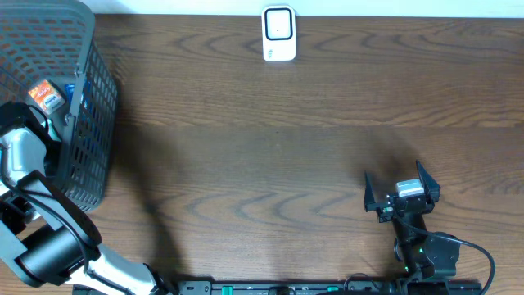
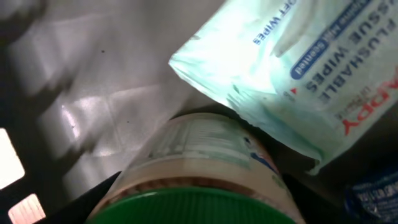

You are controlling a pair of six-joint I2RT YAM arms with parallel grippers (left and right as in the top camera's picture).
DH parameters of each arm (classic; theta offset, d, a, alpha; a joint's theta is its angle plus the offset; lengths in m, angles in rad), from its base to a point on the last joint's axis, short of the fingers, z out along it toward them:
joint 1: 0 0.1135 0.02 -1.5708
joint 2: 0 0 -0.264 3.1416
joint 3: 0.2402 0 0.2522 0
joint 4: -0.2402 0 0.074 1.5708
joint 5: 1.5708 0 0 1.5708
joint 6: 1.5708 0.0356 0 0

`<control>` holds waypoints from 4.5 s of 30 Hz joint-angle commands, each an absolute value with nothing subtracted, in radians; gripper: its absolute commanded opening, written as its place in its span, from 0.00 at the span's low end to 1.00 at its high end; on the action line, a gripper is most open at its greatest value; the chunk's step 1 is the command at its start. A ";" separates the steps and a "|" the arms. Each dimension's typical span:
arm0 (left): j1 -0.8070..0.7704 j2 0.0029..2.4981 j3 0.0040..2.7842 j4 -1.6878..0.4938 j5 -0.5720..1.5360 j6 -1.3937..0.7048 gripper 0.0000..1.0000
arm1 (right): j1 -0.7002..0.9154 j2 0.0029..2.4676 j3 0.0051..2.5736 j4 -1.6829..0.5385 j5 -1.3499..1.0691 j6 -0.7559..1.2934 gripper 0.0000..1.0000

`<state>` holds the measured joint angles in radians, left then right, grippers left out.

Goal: Scan the item barcode
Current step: 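Grasp the green-lidded jar with the left gripper and lift it, then carry the jar under the white scanner and set it down, then reach the left gripper into the basket and grasp the blue Oreo pack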

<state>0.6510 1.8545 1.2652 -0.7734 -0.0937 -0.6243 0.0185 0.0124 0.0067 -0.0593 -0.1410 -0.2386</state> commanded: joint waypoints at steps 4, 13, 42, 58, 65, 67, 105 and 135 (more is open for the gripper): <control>0.656 1.876 1.252 -0.812 -0.124 -0.576 0.62 | 0.015 0.007 0.006 -0.063 -0.140 -0.240 0.99; 0.656 1.802 1.501 -1.027 -0.124 -0.560 0.62 | 0.015 0.007 0.006 -0.063 -0.140 -0.240 0.99; -0.027 1.541 1.850 -1.160 0.157 -0.633 0.62 | 0.015 0.007 0.006 -0.063 -0.140 -0.240 0.99; -0.456 2.089 1.850 -1.102 0.089 -0.835 0.62 | 0.015 0.007 0.006 -0.064 -0.140 -0.240 0.99; -0.513 2.214 1.850 -1.070 0.089 -0.980 0.62 | 0.015 0.007 0.006 -0.064 -0.140 -0.240 0.99; -0.522 2.228 1.850 -1.060 0.088 -1.014 0.63 | 0.015 0.007 0.006 -0.063 -0.140 -0.240 0.99; -0.493 1.787 2.007 -1.112 -0.118 -0.500 0.98 | 0.015 0.007 0.006 -0.063 -0.140 -0.240 0.99; 0.547 1.889 2.000 -1.231 0.067 -0.041 0.98 | 0.015 0.007 0.006 -0.063 -0.140 -0.240 0.99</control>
<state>0.5472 1.8118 2.0056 -1.2358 0.0547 -0.1020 0.0185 0.0124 0.0067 -0.0593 -0.1410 -0.2386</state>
